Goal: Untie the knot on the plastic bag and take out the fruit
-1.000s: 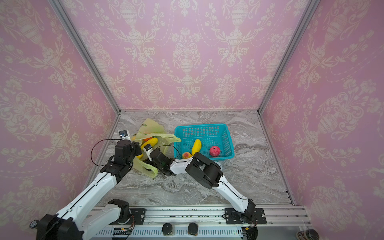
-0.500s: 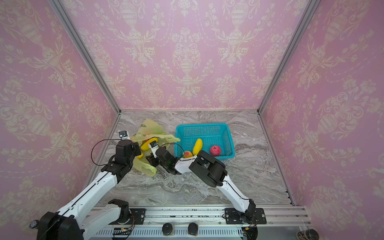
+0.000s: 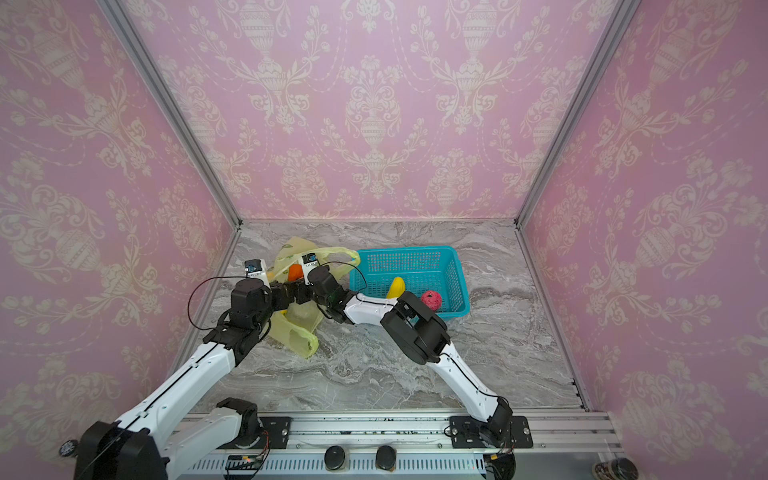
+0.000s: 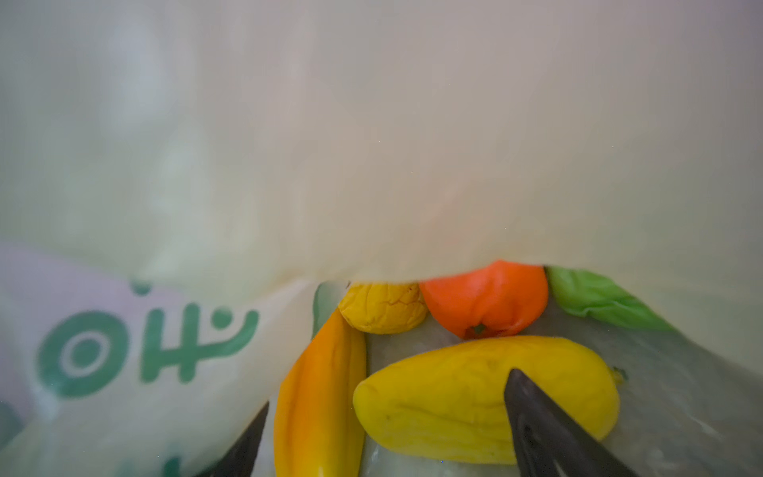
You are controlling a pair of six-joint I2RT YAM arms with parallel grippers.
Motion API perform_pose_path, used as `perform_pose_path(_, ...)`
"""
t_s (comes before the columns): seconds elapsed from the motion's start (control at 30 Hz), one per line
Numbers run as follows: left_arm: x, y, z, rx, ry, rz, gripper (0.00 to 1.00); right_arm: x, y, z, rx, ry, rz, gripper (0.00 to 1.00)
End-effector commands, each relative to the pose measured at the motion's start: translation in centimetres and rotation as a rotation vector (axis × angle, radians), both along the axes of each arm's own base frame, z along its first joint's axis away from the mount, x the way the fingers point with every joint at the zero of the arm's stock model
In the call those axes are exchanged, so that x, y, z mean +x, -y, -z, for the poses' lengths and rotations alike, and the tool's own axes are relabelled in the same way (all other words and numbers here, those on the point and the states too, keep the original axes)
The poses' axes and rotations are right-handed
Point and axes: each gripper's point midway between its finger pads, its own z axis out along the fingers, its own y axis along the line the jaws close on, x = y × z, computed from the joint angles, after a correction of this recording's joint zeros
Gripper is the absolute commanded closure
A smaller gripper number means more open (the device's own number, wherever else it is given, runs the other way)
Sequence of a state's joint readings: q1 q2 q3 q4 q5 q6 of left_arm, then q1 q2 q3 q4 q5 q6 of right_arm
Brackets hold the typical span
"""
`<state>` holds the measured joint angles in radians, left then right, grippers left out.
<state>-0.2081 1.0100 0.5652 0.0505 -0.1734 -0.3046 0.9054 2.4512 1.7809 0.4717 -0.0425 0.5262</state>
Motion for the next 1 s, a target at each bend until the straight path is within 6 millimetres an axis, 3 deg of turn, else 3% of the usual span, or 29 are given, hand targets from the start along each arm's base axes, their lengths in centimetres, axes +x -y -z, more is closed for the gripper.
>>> perform_pose_path(0.0, 0.0, 2.6, -0.3, -0.059, 0.025, 0.128, 1.0, -0.2, 0.2, 4.9, -0.087, -0.106, 0.042, 0.09)
perform_pose_path(0.37, -0.7, 8.3, -1.9, -0.103, 0.078, 0.374, 1.0, 2.2, 3.8, 6.9, -0.138, -0.142, 0.225, 0.07)
perform_pose_path(0.6, -1.1, 10.5, -2.4, -0.162, 0.089, 0.486, 1.0, 1.4, 2.8, 6.3, -0.078, -0.152, 0.135, 0.06)
perform_pose_path(0.77, -1.7, 12.4, -3.0, -0.221, 0.096, 0.582, 1.0, 0.2, 2.0, 4.9, 0.076, -0.152, 0.032, 0.0)
perform_pose_path(0.97, -2.2, 13.6, -3.1, -0.249, 0.089, 0.641, 1.0, -0.1, 2.8, 4.5, 0.156, -0.162, 0.031, 0.0)
